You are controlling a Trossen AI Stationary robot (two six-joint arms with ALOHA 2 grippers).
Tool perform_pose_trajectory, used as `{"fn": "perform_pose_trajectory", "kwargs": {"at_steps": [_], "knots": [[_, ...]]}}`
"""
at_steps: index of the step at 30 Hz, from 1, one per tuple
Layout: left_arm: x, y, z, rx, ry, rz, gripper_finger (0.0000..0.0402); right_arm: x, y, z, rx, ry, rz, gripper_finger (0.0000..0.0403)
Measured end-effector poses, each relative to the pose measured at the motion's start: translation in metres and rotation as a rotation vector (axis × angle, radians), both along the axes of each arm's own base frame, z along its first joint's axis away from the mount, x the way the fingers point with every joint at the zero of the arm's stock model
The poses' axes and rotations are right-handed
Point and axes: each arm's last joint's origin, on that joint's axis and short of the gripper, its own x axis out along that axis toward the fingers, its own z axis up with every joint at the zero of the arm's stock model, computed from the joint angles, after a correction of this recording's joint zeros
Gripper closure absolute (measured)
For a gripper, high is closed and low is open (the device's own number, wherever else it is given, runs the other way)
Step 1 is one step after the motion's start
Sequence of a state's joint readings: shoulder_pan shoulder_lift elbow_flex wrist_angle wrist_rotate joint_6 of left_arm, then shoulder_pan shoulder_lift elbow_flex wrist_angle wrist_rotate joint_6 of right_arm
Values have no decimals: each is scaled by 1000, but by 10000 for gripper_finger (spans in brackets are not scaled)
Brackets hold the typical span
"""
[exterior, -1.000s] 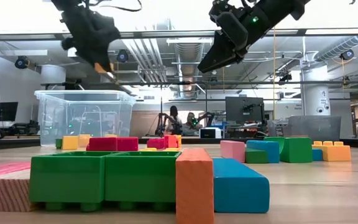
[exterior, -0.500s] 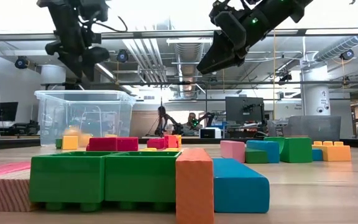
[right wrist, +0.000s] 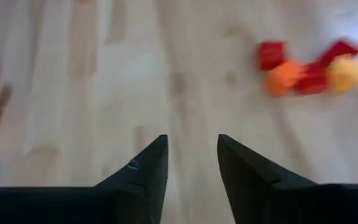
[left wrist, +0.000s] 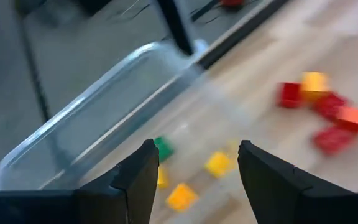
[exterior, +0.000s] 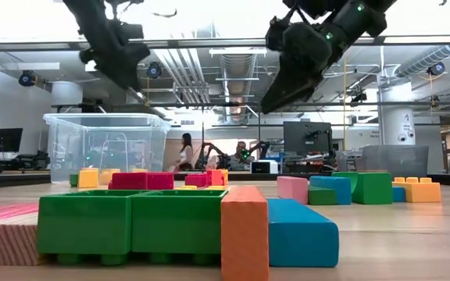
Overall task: Sort blocks by size
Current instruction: Put the pink rectangular wooden block into the black bin
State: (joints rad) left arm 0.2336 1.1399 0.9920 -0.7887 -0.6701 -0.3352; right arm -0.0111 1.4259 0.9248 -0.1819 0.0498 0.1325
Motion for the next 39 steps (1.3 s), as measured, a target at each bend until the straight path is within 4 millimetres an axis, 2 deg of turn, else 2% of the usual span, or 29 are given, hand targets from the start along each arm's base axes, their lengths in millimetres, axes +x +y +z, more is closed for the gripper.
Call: {"fn": "perform_pose_trajectory", "kwargs": {"at_steps": [7,12,17,21,29,39], "knots": [[20,-42,-3,14,-12,-214,217,9,23,-32,81,114,154,336],[26,-60,-8,5,-5,-282,217,7,39,-37,110,156,186,386],[29,-70,-12,13,5,-306,217,-1,52,-41,149,236,168,390],[30,-72,-14,16,15,-310,217,1,61,-48,147,248,196,390],[31,-72,-14,16,20,-310,217,8,62,-73,137,302,186,390],[32,-72,-15,13,13,-304,217,19,58,-71,97,198,243,390]]}}
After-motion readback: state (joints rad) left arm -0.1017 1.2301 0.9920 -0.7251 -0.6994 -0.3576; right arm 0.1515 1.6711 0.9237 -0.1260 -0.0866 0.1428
